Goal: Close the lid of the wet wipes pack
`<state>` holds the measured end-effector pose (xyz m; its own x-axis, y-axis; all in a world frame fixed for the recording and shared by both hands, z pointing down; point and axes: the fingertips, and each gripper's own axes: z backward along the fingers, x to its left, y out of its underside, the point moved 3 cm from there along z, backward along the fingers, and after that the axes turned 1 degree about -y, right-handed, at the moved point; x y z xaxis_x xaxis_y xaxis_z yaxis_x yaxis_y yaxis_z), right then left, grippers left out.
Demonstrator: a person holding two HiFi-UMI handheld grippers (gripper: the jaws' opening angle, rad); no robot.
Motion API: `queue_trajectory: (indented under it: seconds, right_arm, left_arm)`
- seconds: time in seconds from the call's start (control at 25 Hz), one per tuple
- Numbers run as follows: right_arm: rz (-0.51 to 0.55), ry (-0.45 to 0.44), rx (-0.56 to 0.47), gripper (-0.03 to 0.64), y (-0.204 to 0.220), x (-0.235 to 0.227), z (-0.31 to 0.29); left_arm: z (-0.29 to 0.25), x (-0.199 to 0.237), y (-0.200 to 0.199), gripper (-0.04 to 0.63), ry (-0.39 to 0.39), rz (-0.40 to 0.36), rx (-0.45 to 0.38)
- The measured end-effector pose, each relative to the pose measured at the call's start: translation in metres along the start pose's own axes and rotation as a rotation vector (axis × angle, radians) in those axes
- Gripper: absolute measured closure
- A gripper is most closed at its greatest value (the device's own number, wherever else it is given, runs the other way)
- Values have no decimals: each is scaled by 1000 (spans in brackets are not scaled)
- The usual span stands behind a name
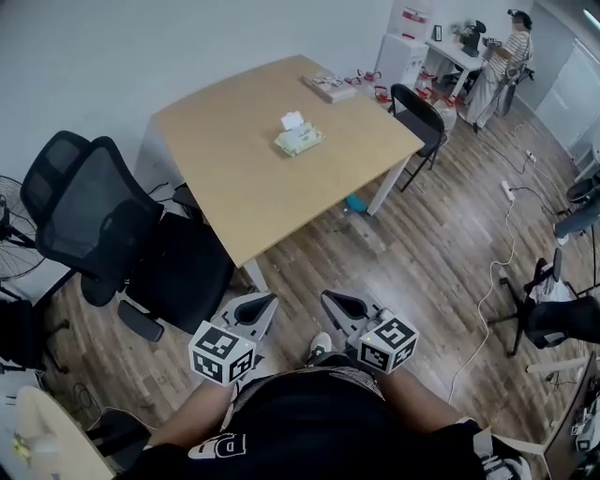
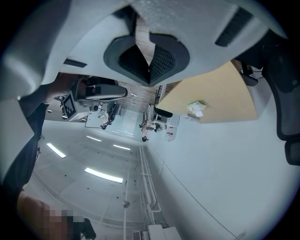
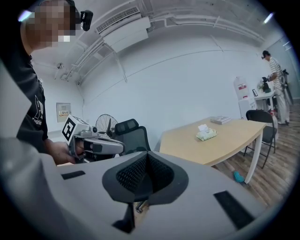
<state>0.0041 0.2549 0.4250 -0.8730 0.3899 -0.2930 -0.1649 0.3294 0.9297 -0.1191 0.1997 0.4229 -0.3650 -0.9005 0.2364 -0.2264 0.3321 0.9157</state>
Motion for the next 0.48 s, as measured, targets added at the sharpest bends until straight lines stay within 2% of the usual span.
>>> queue_trajectory:
  seconds: [0.28, 0.48]
  right_arm:
    - [-15, -16, -15, 612, -27, -62, 10]
    - [-17, -31, -12, 612, -30, -96, 14]
  left_arm:
    - [-62, -2, -34, 578, -19, 1, 5]
    - [-99, -5, -44, 578, -33, -9, 7]
